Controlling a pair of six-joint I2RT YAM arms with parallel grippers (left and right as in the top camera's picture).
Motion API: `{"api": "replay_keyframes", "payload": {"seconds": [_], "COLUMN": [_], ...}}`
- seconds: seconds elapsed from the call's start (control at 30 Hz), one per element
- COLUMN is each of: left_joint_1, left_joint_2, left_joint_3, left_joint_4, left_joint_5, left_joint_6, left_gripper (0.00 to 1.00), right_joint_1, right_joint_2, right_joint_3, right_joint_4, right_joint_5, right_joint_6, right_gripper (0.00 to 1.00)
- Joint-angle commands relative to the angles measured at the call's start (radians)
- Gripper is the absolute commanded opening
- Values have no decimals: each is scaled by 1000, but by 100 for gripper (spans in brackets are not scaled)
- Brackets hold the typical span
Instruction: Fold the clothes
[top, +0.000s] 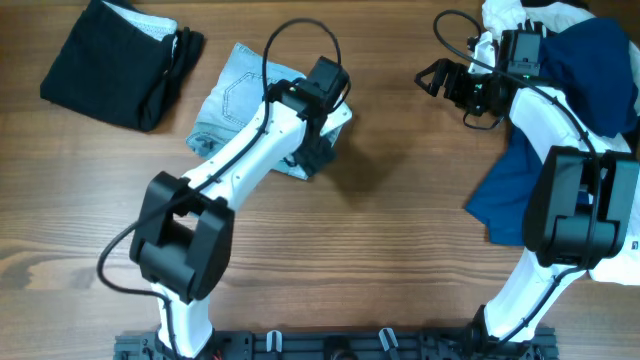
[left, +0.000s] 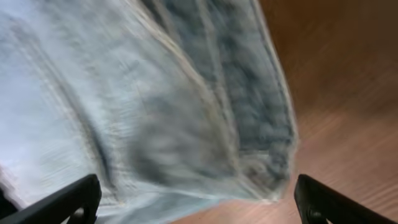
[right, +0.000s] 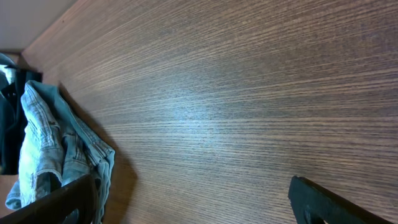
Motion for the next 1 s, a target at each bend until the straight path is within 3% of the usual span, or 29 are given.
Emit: {"api": "replay_keyframes", "payload": {"seconds": [0.0,0.5,0.57,0.67,0.73,0.83,0.97], "left_joint_1": [14,64,64,64,64,64,79], "left_joint_2": [55,290,308,309,309,304,227], "left_joint_3": [0,-1,-1,-1,0,1,51], "left_joint_4": [-59,-43,-4,56,62,69,48], "left_joint_5": [81,97,97,97,97,89,-39], "left_joint_6": [49,48,48,48,48,-43,-213], "left_gripper": [99,98,84,27,4,4,4], "right_joint_1": [5,5,5,5,5,5,5], "right_joint_2": [-9,-10,-9,-9,-9,-9,-9], "right_joint_3": [-10,-10,-10,-10,-10,-10,-10], "right_joint_4": [4,6,6,10,11,11,16], "right_joint_5": [14,18,21,28,29,29,29], "right_joint_6": [-20,-20,-19,-19,-19,-19,-17], "right_gripper": [99,99,99,100,99,100,99]}}
